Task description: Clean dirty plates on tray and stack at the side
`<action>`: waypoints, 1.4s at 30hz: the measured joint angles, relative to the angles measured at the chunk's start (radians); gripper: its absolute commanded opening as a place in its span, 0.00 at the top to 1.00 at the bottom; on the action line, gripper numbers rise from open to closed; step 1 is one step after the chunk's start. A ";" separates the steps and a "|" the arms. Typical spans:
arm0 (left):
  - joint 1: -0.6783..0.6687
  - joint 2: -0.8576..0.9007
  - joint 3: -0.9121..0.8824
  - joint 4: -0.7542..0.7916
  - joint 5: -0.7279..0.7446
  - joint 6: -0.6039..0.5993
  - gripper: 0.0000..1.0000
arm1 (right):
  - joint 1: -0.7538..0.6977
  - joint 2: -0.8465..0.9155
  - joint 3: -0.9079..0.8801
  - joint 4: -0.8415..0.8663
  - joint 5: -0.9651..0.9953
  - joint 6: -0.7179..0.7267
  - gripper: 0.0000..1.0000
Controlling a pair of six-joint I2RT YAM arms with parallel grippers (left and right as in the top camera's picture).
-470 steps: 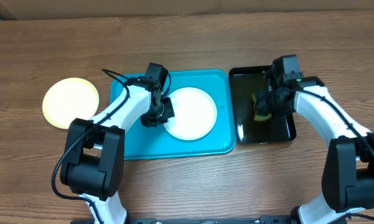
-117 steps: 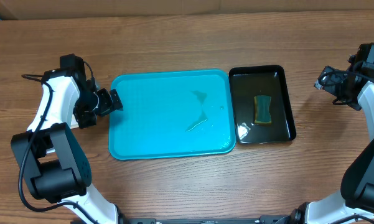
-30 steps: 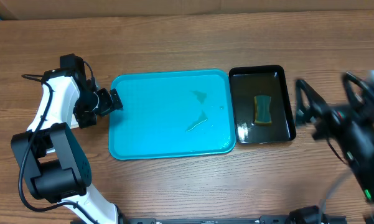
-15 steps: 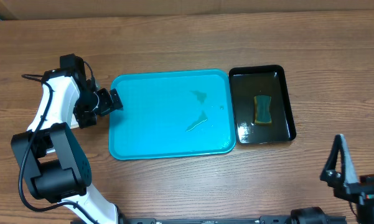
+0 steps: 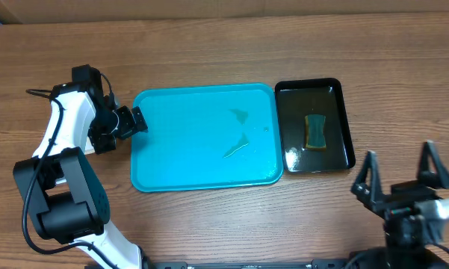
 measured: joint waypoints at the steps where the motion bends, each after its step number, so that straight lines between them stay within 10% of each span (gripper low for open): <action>1: 0.000 0.000 0.000 0.000 0.000 0.000 0.00 | 0.000 0.000 -0.029 0.003 -0.005 0.002 0.00; 42: 0.000 0.000 0.000 0.000 0.000 0.000 0.00 | -0.027 -0.002 -0.286 -0.233 -0.041 -0.105 0.00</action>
